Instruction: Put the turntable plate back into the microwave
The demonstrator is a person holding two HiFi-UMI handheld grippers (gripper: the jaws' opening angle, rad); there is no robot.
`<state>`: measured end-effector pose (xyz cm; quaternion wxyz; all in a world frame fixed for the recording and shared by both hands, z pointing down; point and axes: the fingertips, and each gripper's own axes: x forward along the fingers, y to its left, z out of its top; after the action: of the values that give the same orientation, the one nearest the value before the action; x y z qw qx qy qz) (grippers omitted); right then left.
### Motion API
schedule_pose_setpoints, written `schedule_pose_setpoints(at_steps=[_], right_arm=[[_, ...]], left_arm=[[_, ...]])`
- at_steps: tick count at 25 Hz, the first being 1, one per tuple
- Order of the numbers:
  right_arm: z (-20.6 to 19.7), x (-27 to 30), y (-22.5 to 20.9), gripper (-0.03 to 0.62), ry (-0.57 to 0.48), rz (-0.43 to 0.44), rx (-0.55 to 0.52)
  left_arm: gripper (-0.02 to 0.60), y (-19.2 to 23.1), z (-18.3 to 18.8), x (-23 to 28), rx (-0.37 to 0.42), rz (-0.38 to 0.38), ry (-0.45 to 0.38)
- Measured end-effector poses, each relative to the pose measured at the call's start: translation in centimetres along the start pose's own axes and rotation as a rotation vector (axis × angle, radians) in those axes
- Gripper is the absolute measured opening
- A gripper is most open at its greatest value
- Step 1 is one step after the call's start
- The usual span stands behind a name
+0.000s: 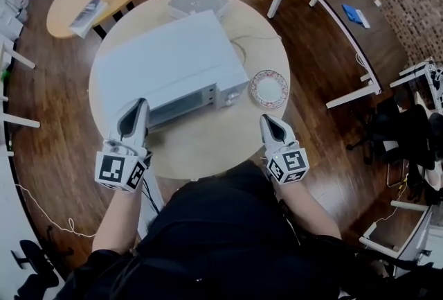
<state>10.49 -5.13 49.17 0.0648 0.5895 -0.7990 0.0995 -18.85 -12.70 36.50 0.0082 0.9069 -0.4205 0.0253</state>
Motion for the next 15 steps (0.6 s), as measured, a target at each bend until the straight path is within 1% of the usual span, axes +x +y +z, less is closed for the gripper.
schedule_pose_setpoints(at_steps=[8, 13, 15], right_arm=[[-0.5, 0.3, -5.2, 0.002, -0.003, -0.079, 0.038], [-1.9, -0.3, -8.3, 0.002, 0.011, -0.135, 0.088], [-2.0, -0.6, -9.2, 0.002, 0.01, -0.141, 0.106]], left_arm=[[0.005, -2.8, 0.5, 2.1, 0.016, -0.017, -0.014], [0.018, -6.5, 0.0, 5.2, 0.043, -0.081, 0.004], [0.028, -7.9, -0.1, 6.5, 0.047, -0.106, 0.016]])
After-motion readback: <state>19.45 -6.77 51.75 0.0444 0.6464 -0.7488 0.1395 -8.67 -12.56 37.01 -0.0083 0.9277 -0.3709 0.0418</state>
